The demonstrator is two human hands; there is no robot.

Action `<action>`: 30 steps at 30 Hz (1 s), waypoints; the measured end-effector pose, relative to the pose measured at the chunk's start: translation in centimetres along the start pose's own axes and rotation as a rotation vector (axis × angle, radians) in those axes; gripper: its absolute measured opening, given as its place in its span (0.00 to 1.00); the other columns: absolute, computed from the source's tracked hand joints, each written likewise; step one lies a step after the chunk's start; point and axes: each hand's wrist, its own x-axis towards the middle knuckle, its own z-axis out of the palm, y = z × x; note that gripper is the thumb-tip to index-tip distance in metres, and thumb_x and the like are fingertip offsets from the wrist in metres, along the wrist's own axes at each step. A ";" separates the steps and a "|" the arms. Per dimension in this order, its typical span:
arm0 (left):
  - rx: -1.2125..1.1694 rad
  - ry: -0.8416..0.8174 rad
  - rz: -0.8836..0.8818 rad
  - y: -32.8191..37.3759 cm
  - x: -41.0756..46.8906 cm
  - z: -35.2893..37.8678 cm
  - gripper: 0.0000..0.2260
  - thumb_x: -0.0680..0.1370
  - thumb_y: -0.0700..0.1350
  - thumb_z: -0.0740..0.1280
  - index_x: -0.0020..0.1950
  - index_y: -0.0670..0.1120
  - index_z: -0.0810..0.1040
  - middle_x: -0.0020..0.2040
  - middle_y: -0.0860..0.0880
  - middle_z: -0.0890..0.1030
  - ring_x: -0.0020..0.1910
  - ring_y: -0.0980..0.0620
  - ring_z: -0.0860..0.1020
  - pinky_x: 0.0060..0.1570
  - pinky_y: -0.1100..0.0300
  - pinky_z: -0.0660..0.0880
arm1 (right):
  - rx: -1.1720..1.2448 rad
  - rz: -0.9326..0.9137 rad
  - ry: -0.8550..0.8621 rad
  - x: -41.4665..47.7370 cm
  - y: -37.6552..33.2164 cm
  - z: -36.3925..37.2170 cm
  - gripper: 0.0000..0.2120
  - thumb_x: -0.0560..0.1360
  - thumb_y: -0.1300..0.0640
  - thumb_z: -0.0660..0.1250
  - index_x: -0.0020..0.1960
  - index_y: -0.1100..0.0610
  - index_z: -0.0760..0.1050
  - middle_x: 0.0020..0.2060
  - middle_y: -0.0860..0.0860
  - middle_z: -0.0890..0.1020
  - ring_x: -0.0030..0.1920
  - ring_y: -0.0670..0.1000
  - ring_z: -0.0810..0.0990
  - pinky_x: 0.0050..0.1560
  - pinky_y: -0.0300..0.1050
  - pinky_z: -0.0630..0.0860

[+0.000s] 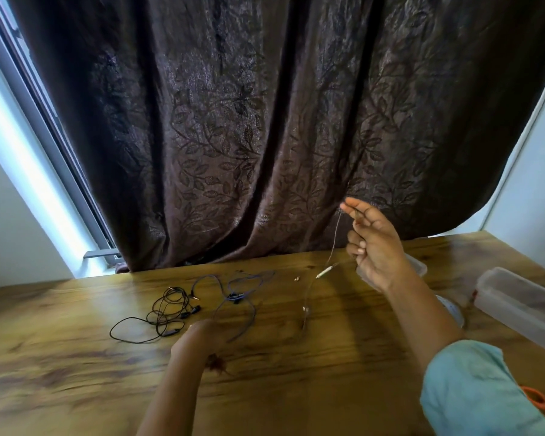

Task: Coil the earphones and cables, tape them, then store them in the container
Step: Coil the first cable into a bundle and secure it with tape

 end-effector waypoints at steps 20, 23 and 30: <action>-0.417 -0.273 0.747 8.2 -8.2 1.0 0.21 0.74 0.67 0.59 0.56 0.56 0.79 0.53 0.55 0.82 0.54 0.57 0.79 0.57 0.55 0.73 | -0.491 0.073 -0.348 -2.6 -0.3 2.5 0.22 0.79 0.70 0.53 0.61 0.50 0.76 0.59 0.44 0.81 0.22 0.42 0.60 0.26 0.35 0.66; -0.726 -0.362 0.779 9.2 -7.9 1.9 0.22 0.77 0.64 0.56 0.61 0.52 0.77 0.56 0.51 0.82 0.55 0.53 0.80 0.56 0.54 0.76 | -0.526 0.091 -0.417 -3.1 -0.2 3.0 0.21 0.79 0.68 0.55 0.62 0.49 0.75 0.55 0.47 0.83 0.22 0.42 0.61 0.25 0.36 0.63; -1.683 -0.256 0.462 9.1 -6.1 -0.4 0.10 0.82 0.41 0.57 0.57 0.40 0.75 0.38 0.47 0.79 0.36 0.52 0.79 0.44 0.56 0.77 | -0.807 0.173 -0.484 -2.7 2.5 1.0 0.17 0.81 0.65 0.55 0.62 0.49 0.72 0.48 0.52 0.83 0.24 0.42 0.67 0.25 0.36 0.65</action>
